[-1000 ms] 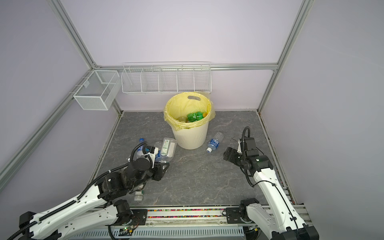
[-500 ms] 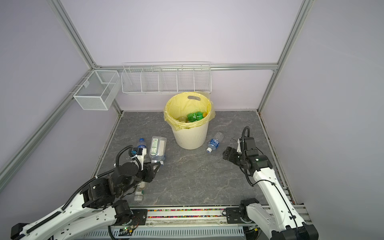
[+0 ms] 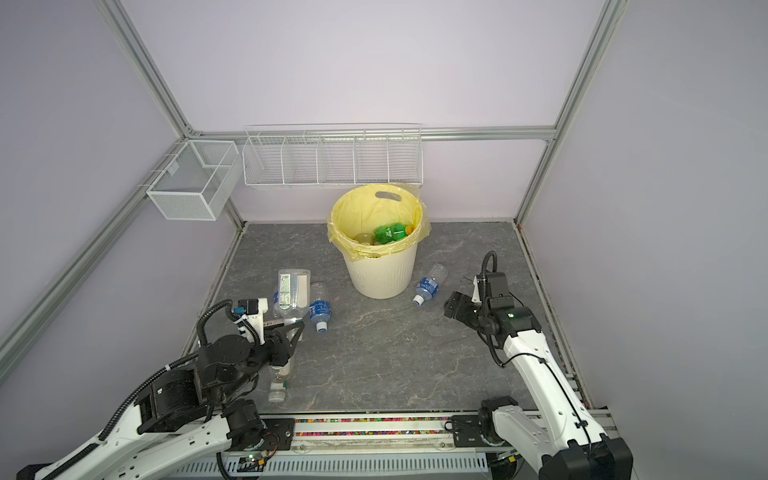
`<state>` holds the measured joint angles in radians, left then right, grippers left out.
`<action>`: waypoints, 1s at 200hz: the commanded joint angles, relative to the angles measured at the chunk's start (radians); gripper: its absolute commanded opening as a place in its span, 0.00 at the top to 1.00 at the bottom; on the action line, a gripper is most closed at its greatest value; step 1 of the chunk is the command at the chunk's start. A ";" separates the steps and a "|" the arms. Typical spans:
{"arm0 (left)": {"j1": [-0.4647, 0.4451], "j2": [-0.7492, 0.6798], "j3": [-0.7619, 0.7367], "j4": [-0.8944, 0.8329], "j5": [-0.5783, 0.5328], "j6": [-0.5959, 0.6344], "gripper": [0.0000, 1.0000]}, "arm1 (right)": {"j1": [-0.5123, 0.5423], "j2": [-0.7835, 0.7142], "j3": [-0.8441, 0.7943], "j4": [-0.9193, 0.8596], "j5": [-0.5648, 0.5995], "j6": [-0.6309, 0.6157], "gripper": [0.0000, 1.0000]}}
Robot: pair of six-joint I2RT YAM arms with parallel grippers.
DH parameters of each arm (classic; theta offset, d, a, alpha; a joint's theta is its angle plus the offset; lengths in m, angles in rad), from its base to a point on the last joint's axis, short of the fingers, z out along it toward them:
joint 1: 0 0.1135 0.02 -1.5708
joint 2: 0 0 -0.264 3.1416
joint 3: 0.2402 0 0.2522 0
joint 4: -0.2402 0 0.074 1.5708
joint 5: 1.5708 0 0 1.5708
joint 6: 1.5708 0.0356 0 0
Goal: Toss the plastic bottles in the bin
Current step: 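Lift the green-label bottle with the left gripper up toward the bin, then open the left gripper over the bin to drop the bottle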
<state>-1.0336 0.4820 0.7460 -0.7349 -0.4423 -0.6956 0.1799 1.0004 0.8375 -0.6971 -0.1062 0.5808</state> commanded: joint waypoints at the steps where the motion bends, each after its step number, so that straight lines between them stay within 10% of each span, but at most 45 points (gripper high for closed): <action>1: -0.003 0.017 0.035 -0.025 -0.029 -0.013 0.76 | -0.003 0.003 -0.021 0.018 -0.017 0.016 0.12; 59: -0.003 0.219 0.231 0.055 -0.020 0.080 0.75 | -0.003 -0.002 -0.029 0.018 -0.012 0.003 0.12; 118: 0.141 0.826 0.885 0.006 0.175 0.259 0.68 | -0.003 -0.003 -0.049 0.031 -0.017 0.001 0.12; 176: 0.254 1.219 1.404 -0.179 0.217 0.294 0.01 | -0.002 -0.044 -0.057 0.019 -0.014 0.008 0.12; 200: 0.261 1.165 1.380 -0.185 0.203 0.298 0.01 | -0.002 -0.060 -0.061 0.003 -0.004 -0.002 0.12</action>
<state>-0.7830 1.7260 2.0945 -0.8391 -0.2413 -0.4152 0.1799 0.9657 0.7918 -0.6811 -0.1131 0.5797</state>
